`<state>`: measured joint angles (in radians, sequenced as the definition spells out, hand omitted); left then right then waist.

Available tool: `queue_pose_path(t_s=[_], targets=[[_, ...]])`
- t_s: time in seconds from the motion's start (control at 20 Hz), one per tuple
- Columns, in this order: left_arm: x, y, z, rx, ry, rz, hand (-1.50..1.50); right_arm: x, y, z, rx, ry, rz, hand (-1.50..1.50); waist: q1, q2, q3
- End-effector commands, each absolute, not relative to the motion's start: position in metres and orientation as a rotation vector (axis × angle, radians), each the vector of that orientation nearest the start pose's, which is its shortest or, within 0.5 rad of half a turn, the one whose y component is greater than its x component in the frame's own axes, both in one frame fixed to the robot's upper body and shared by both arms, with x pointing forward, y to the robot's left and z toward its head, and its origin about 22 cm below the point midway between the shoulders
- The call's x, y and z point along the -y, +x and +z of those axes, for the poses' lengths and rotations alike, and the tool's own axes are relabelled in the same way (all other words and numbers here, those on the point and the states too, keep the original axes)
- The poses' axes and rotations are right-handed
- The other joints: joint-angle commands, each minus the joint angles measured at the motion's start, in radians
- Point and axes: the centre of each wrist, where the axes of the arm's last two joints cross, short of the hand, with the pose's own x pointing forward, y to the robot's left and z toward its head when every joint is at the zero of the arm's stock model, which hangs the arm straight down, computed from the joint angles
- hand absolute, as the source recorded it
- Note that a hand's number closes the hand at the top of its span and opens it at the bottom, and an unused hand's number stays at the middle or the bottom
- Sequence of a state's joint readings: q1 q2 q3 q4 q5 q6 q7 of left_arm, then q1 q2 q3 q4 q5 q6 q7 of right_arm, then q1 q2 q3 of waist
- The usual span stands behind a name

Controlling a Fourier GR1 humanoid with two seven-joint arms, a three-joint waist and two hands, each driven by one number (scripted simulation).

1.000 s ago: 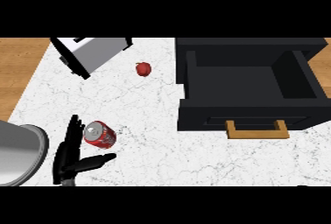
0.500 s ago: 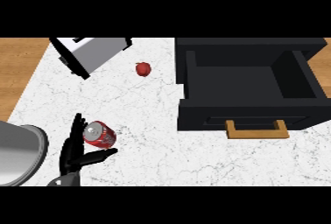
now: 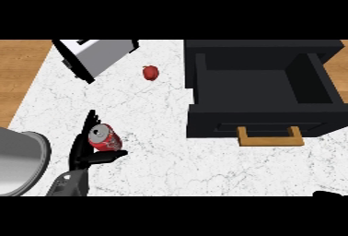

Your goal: Pick up the can, place it into the drawer and close the drawer

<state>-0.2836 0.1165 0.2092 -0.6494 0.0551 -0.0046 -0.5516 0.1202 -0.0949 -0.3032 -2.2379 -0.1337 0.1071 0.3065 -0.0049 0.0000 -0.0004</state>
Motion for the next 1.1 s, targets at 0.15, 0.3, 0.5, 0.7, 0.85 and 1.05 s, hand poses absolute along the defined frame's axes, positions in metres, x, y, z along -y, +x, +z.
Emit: queue_pose_path(t_s=[0.15,0.3,0.5,0.7,0.85,1.05], targets=[[-0.265,0.278,-0.129,1.489,-0.003,0.091,1.50,0.296,0.168,0.144,1.851,-0.218,-0.065,-1.50,-0.001,0.001,0.000],[-0.255,0.281,-0.138,1.518,-0.040,0.095,1.50,0.295,0.157,0.138,1.852,-0.226,-0.070,-1.50,-0.008,0.003,-0.001],[-0.253,0.272,-0.139,1.550,-0.066,0.084,1.50,0.308,0.181,0.153,1.855,-0.244,-0.063,-1.50,0.002,0.001,0.000],[-0.243,0.297,-0.127,1.590,-0.101,0.085,1.50,0.289,0.170,0.156,1.894,-0.253,-0.062,-1.50,-0.003,0.001,0.000],[-0.238,0.318,-0.115,1.602,-0.064,0.138,1.50,0.297,0.171,0.140,1.860,-0.241,-0.041,-1.50,-0.011,0.004,-0.001],[-0.214,0.338,-0.099,1.626,-0.055,0.124,1.50,0.304,0.162,0.152,1.883,-0.246,-0.047,-1.50,-0.013,0.004,0.000]])
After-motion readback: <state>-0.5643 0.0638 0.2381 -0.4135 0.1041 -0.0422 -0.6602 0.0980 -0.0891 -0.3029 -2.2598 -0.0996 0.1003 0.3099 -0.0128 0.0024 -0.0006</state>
